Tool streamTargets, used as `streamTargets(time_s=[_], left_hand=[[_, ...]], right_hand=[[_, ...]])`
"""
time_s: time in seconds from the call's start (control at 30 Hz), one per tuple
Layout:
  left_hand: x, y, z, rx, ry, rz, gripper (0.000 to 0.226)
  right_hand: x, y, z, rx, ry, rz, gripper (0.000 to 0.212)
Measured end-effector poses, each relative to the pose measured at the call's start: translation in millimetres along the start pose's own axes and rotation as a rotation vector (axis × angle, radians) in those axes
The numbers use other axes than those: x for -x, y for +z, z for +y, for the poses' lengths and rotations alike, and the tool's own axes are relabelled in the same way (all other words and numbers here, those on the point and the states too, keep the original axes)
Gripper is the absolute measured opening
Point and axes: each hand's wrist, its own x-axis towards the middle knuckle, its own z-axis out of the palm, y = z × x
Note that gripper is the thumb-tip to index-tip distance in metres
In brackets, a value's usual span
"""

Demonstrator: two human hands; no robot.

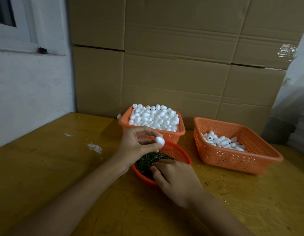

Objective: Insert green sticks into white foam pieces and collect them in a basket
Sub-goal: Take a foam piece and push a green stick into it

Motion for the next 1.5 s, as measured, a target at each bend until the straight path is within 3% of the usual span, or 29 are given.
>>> streamTargets(time_s=[1.5], left_hand=[[0.5, -2.3, 0.8, -0.133, 0.063, -0.071, 0.033]], right_hand=[[0.3, 2.1, 1.8, 0.010, -0.018, 0.007, 0.048]])
